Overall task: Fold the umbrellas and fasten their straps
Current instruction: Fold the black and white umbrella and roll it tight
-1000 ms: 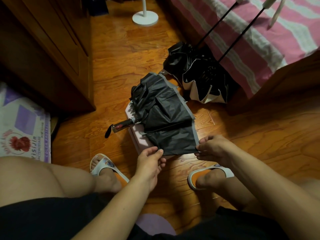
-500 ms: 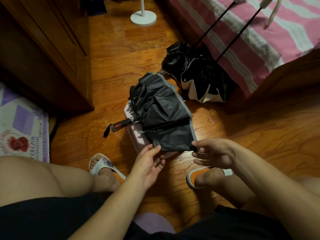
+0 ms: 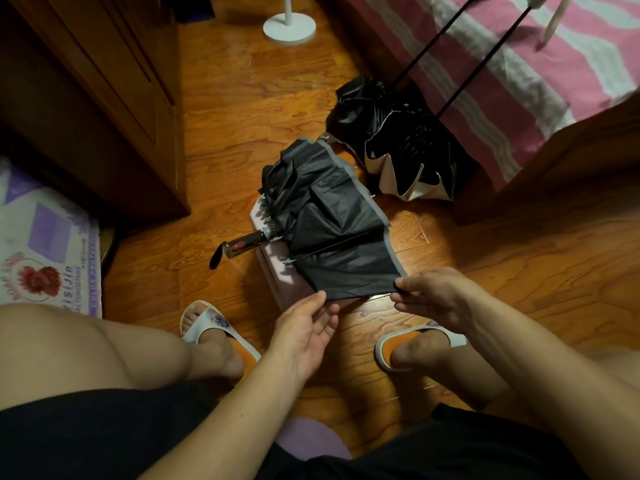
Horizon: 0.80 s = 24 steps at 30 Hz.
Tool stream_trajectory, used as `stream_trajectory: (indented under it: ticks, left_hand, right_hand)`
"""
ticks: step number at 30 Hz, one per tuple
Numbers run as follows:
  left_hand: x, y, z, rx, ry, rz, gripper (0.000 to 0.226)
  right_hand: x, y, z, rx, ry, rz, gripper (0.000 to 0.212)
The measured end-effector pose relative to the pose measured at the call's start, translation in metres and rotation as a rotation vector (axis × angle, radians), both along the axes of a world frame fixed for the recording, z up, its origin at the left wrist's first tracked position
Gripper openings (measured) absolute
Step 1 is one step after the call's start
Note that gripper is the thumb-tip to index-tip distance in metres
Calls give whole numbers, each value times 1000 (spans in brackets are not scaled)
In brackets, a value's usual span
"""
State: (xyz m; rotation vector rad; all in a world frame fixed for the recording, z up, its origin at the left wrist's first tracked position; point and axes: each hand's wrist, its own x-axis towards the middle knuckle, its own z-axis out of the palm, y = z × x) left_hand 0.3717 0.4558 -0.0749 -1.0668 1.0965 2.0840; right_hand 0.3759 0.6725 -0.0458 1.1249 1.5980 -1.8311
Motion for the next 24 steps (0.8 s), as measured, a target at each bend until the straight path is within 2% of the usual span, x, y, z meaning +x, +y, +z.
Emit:
stream_trajectory:
  ticks: [5, 7, 11, 15, 20, 24]
  left_hand:
    - [-5, -4, 2, -52, -30, -104, 17]
    - [-8, -7, 4, -71, -24, -177, 16]
    - [-15, -14, 1, -207, 81, -322, 18]
    - [-16, -17, 1, -158, 91, -319, 16]
    - [-13, -18, -5, -121, 43, -276, 19]
    - [-11, -13, -4, -132, 34, -233, 15]
  right_hand:
    - [2, 0, 4, 77, 18, 27, 3]
    - [3, 5, 6, 55, 19, 51, 7]
    - [6, 10, 12, -9, -15, 160, 4]
    - [6, 12, 17, -24, -14, 228, 2]
    - [6, 11, 17, -18, 75, 123, 7]
    - [7, 5, 11, 47, 60, 120, 13]
